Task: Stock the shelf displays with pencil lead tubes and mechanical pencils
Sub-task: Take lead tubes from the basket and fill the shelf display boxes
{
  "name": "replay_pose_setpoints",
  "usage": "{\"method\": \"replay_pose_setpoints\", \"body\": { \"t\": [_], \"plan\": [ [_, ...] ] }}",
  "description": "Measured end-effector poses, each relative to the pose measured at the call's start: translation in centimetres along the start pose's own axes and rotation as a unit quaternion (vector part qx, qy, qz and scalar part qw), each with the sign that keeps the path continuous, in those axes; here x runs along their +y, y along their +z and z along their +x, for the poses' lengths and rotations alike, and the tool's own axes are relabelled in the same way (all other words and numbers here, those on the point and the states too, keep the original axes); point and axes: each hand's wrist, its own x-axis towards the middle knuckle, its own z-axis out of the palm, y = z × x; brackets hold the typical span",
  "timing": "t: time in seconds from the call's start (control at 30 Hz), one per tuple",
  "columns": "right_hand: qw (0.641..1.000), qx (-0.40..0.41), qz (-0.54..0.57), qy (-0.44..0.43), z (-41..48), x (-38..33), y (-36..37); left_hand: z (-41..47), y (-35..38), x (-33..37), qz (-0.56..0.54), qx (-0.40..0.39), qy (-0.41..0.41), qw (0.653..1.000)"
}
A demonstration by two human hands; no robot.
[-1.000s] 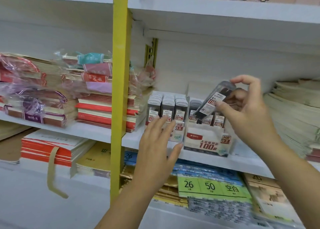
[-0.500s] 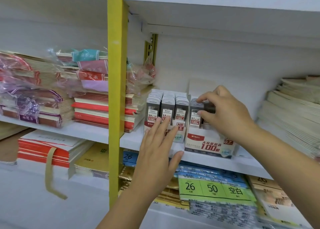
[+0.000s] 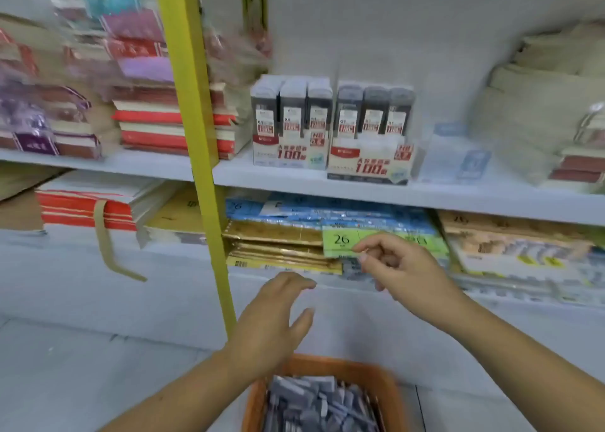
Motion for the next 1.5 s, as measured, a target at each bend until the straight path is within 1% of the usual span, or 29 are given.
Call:
{"method": "replay_pose_setpoints", "body": {
  "t": [0.07,0.1,0.13,0.27,0.4,0.47,0.57,0.67,0.73,0.8,0.9,1.03,1.13,1.23,1.3,1.4,1.5],
  "plan": [
    [0.987,-0.091,-0.033,0.132,-2.2,5.8,2.6,-2.4,3.2,-2.0,0.032,-0.112,-0.044,0.992],
    [0.974,-0.121,-0.048,0.186,-3.5,9.1,4.0,-3.6,4.9,-3.1,0.036,-0.152,-0.069,0.985],
    [0.963,-0.132,-0.062,0.225,-4.8,12.3,5.4,-4.7,6.8,-4.2,0.032,-0.179,-0.092,0.979],
    [0.924,-0.117,-0.091,0.353,-10.4,22.6,10.3,-8.4,13.7,-7.9,0.001,-0.240,-0.192,0.952],
    [0.875,-0.166,-0.118,0.438,-14.4,28.6,13.4,-11.3,18.7,-10.8,-0.024,-0.273,-0.299,0.914],
    [0.861,-0.194,-0.143,0.447,-15.7,30.2,14.5,-12.4,20.6,-11.7,-0.026,-0.289,-0.331,0.898],
    [0.856,-0.228,-0.189,0.423,-16.9,31.1,16.5,-13.3,22.8,-12.2,-0.037,-0.294,-0.372,0.880],
    [0.843,-0.251,-0.288,0.378,-17.3,31.4,17.8,-13.4,24.8,-12.0,-0.041,-0.273,-0.394,0.877],
    [0.844,-0.245,-0.309,0.362,-17.1,31.8,18.0,-13.1,26.0,-11.6,-0.030,-0.248,-0.410,0.877],
    [0.845,-0.247,-0.295,0.371,-16.8,32.1,18.0,-12.6,27.2,-11.0,-0.001,-0.238,-0.418,0.876],
    [0.839,-0.271,-0.280,0.379,-16.9,32.1,18.7,-12.1,28.6,-10.1,0.051,-0.237,-0.417,0.876],
    [0.848,-0.250,-0.267,0.383,-18.1,32.0,19.2,-12.2,29.7,-9.6,0.055,-0.215,-0.433,0.874],
    [0.854,-0.224,-0.237,0.405,-18.4,31.8,19.2,-12.2,29.9,-9.6,0.017,-0.198,-0.451,0.870],
    [0.870,-0.188,-0.223,0.398,-18.8,31.7,19.3,-12.4,29.5,-10.0,-0.045,-0.195,-0.467,0.861],
    [0.867,-0.192,-0.206,0.412,-18.8,31.7,19.1,-12.6,29.0,-10.5,-0.072,-0.196,-0.472,0.857],
    [0.858,-0.218,-0.170,0.433,-18.6,31.8,18.6,-12.8,28.2,-11.0,-0.110,-0.178,-0.490,0.846],
    [0.851,-0.235,-0.152,0.445,-18.6,31.9,18.4,-12.9,27.5,-11.3,-0.173,-0.155,-0.511,0.827]
  ]
}}
